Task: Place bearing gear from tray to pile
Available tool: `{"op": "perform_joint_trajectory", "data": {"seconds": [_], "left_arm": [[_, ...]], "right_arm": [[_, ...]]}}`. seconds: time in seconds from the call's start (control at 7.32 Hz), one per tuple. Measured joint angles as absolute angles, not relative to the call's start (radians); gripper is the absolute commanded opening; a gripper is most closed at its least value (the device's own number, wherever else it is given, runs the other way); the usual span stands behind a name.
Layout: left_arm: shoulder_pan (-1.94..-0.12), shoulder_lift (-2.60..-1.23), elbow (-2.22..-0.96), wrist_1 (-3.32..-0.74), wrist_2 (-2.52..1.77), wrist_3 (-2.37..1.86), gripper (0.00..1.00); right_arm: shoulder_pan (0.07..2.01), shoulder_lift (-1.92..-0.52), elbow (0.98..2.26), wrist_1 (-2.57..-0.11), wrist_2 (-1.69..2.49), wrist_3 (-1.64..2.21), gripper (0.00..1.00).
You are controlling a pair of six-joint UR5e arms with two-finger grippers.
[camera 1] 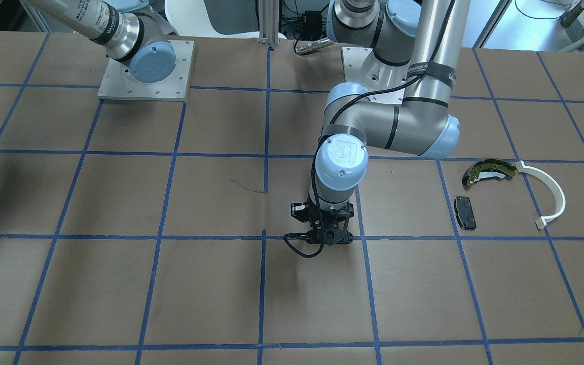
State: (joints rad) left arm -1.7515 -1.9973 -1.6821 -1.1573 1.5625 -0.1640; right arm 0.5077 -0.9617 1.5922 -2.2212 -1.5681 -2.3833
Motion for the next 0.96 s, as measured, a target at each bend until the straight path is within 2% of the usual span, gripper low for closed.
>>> {"op": "perform_joint_trajectory", "data": {"seconds": [0.14, 0.27, 0.68, 0.96], "left_arm": [[-1.695, -1.982, -1.613, -1.277, 1.582, -0.093, 0.00], [-1.626, -1.965, -1.570, -1.350, 1.610, -0.012, 0.00], [-1.372, -1.923, -1.548, -1.397, 1.687, 0.305, 0.00], [-1.182, -1.932, -1.569, -1.373, 1.689, 0.528, 0.00]], "right_arm": [[0.508, -0.962, 1.592, -2.221, -1.571, -2.383, 0.02], [0.508, -0.963, 1.592, -2.221, -1.574, -2.376, 0.00], [0.529, -1.011, 1.590, -2.205, -1.602, -2.169, 0.00], [0.642, -1.081, 1.621, -2.184, -1.587, -1.953, 0.00]]}}
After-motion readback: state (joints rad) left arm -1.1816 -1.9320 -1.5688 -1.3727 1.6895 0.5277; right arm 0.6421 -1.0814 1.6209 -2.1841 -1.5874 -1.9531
